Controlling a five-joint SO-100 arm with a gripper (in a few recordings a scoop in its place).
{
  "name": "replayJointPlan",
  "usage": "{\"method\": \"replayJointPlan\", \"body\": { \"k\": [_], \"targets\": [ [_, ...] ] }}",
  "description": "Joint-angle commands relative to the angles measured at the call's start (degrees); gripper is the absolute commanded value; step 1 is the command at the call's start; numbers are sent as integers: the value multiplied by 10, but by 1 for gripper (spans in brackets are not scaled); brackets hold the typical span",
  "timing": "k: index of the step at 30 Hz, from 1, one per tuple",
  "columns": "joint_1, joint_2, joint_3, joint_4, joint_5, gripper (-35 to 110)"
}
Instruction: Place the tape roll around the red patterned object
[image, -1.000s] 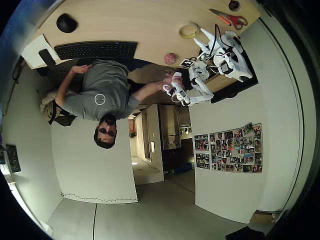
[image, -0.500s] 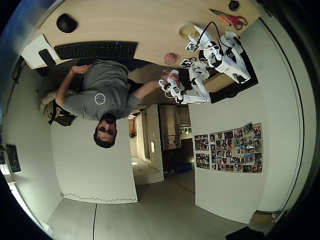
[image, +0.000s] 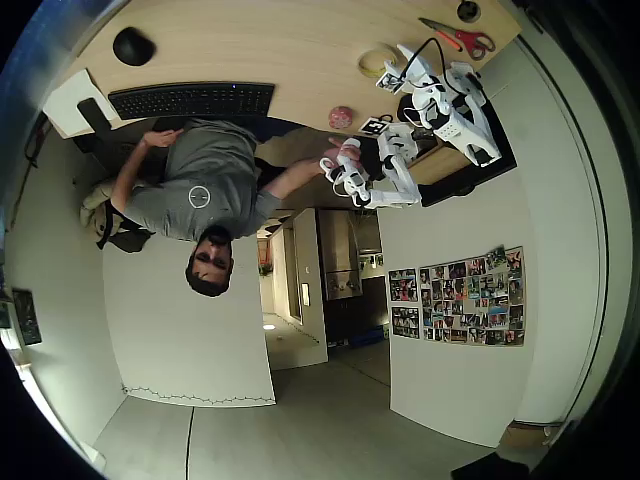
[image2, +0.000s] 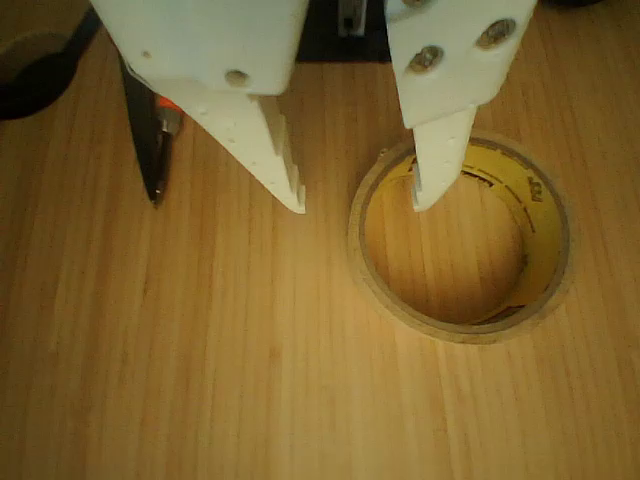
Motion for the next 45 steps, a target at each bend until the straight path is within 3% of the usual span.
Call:
{"method": "replayJointPlan", "body": {
  "k": [1, 11, 18, 23, 34, 45],
  "targets": [
    [-15, 1, 3, -19, -5, 26],
    [-65, -50, 21, -100, 49, 16],
    [-78, -48, 21, -120, 77, 0],
    [-79, -25, -2, -76, 74, 0],
    [-128, 25, -217, 160, 77, 0],
    [-298, -87, -326, 104, 214, 0]
  ]
}}
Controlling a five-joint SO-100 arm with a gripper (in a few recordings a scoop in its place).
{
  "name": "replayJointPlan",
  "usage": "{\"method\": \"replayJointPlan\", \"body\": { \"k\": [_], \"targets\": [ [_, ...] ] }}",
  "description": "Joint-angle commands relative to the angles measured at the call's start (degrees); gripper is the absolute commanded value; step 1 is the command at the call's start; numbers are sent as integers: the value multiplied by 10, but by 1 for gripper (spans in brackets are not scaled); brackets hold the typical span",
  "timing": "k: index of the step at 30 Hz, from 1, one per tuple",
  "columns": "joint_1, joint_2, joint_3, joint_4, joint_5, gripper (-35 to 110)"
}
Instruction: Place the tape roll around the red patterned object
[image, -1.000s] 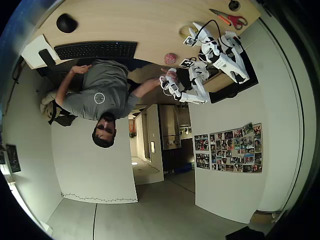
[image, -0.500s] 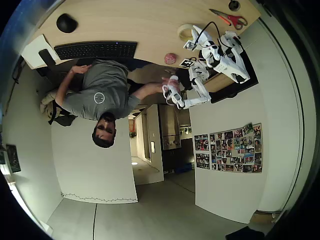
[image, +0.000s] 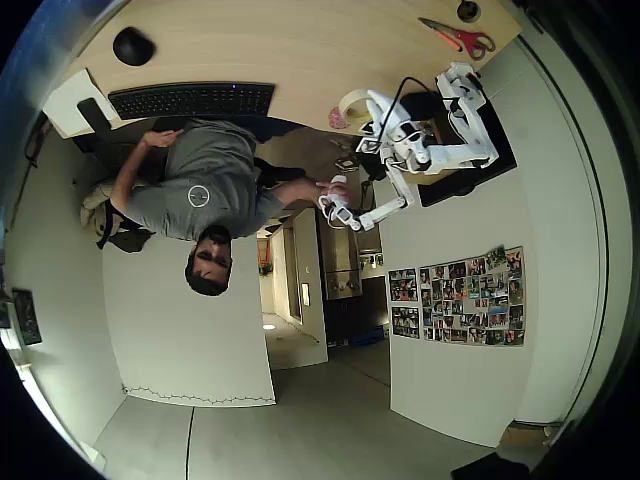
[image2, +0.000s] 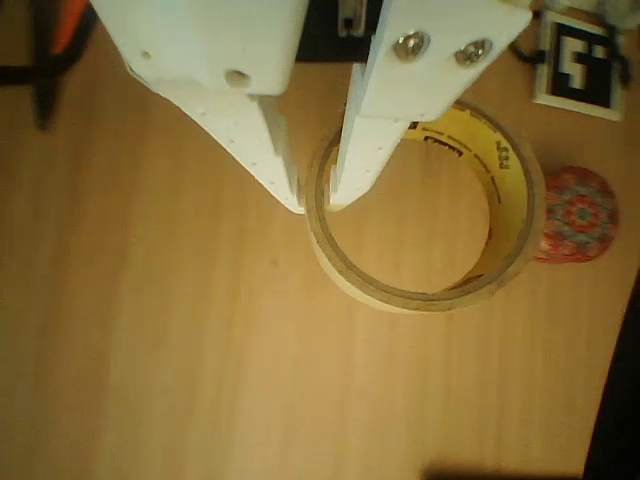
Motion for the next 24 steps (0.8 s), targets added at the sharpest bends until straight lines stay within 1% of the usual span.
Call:
{"method": "replayJointPlan", "body": {
  "k": [1, 4, 8, 13, 17, 24],
  "targets": [
    [-52, -47, -41, -31, 33, 0],
    [-86, -127, -87, -57, 54, 0],
    [-125, -202, -171, -40, 71, 0],
    [-151, -221, -240, -8, 65, 0],
    [-167, -205, -247, -3, 65, 0],
    [-193, -244, -249, -40, 70, 0]
  ]
}}
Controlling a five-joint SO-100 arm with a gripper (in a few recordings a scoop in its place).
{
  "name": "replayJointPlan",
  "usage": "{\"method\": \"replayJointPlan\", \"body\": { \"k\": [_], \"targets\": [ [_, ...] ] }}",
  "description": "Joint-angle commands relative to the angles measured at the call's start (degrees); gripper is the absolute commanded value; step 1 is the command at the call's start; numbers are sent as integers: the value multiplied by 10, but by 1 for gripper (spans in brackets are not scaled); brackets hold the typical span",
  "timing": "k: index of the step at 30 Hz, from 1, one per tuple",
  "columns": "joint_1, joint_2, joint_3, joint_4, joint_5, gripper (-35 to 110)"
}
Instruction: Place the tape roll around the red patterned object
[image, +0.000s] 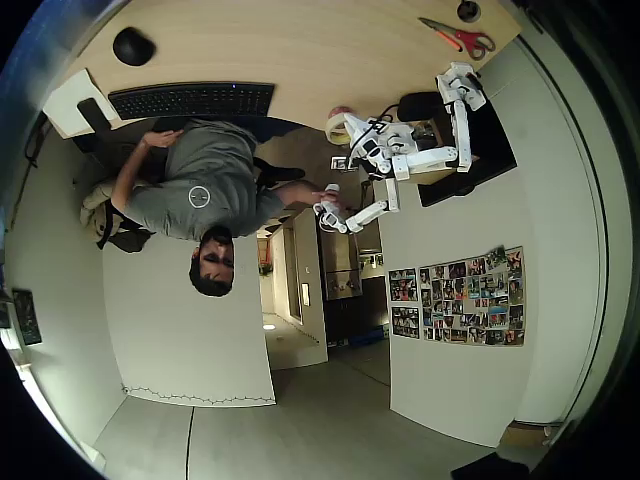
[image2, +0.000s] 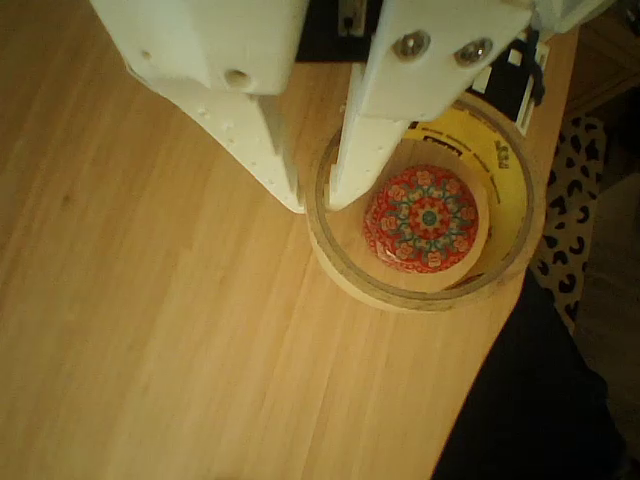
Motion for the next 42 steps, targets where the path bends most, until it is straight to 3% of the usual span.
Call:
{"method": "replayJointPlan", "body": {
  "k": [1, 13, 19, 23, 33, 42],
  "targets": [
    [-25, -2, -13, -26, -2, 0],
    [-62, -91, -54, -70, 12, 0],
    [-65, -98, -85, -33, -2, 23],
    [-57, -99, -98, -15, -11, 30],
    [-9, -64, -272, 229, -63, 33],
    [39, 178, -52, 253, -96, 34]
  ]
}}
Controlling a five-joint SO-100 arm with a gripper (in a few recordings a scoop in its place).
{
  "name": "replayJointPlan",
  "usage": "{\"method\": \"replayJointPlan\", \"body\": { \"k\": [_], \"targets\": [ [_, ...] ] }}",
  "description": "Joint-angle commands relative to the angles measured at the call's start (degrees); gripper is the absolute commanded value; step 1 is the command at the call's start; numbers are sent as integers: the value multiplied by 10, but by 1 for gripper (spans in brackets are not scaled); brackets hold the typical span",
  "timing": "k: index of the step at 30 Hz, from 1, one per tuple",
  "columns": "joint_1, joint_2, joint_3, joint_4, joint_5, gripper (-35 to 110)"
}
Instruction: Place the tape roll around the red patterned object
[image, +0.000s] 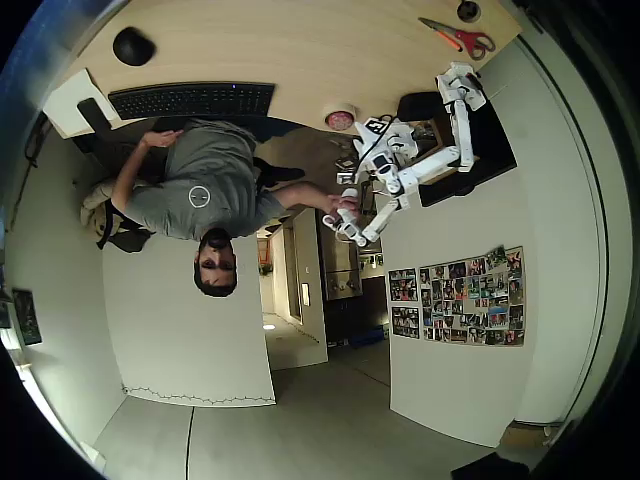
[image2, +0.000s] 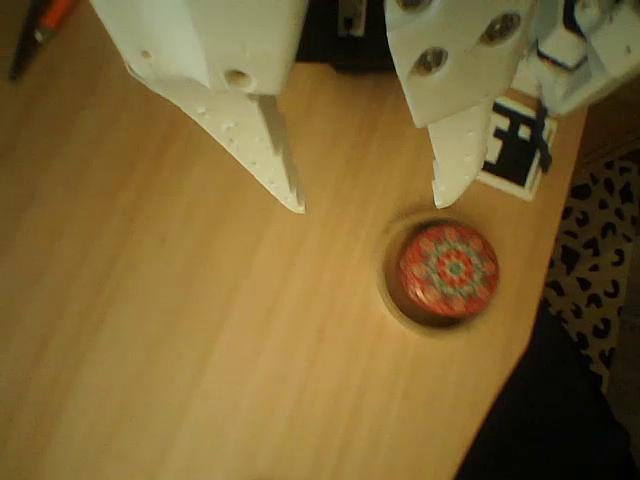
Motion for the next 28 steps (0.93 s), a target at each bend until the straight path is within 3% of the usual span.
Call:
{"method": "replayJointPlan", "body": {
  "k": [1, 12, 28],
  "targets": [
    [9, 140, 109, -2, -9, 34],
    [40, 406, 578, -246, -40, 33],
    [51, 345, 550, -284, -49, 30]
  ]
}}
